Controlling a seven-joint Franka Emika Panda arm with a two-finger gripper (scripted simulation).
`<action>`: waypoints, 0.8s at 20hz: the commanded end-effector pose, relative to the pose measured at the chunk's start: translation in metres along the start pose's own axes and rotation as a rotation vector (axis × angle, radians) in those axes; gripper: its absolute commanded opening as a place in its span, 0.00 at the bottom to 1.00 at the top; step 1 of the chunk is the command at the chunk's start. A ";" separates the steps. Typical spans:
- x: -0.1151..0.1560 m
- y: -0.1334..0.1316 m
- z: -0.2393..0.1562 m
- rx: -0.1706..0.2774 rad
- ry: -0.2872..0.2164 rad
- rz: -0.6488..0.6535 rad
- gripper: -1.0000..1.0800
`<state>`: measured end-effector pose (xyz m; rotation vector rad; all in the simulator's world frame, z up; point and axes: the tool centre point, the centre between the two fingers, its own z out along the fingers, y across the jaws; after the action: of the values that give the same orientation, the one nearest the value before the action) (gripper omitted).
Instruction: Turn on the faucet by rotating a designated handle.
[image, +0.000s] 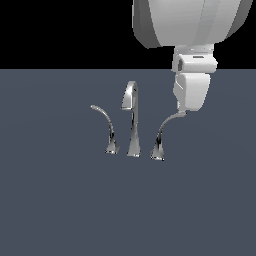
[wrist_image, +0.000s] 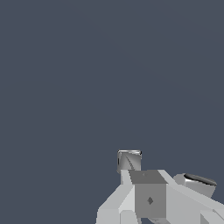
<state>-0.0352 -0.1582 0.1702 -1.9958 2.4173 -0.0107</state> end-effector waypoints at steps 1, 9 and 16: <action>0.008 0.010 0.000 -0.010 0.001 0.010 0.00; -0.004 0.026 0.000 -0.004 0.000 0.004 0.00; -0.009 0.051 0.000 -0.008 0.001 0.008 0.00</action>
<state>-0.0773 -0.1511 0.1695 -1.9691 2.4423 -0.0115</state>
